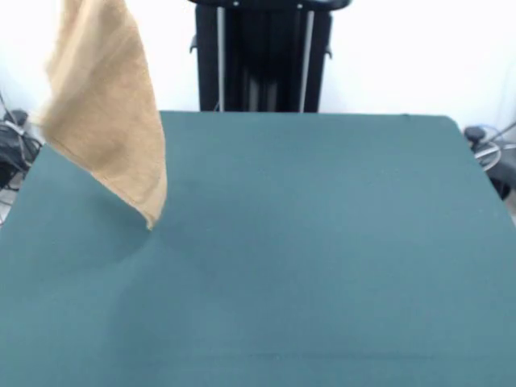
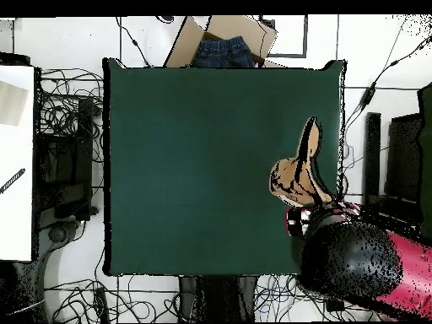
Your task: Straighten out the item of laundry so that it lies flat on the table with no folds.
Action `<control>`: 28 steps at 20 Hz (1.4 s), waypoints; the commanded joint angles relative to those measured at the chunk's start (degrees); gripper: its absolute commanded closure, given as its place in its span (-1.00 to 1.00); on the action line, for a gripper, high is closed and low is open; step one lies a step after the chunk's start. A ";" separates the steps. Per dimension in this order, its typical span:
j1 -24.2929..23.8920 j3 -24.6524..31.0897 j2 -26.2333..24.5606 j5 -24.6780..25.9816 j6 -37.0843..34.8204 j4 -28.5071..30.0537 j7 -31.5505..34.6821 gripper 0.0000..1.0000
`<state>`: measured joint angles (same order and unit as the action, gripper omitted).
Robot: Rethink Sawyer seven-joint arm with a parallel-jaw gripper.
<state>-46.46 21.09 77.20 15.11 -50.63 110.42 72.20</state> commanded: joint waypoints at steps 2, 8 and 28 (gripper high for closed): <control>10.35 -3.88 -6.23 12.39 11.56 6.72 16.72 1.00; 18.13 -9.21 -7.64 15.08 12.58 5.75 24.29 1.00; 26.08 -18.24 -11.43 12.35 16.79 5.20 26.94 1.00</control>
<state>-19.86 5.76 68.05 28.38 -33.35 111.25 90.19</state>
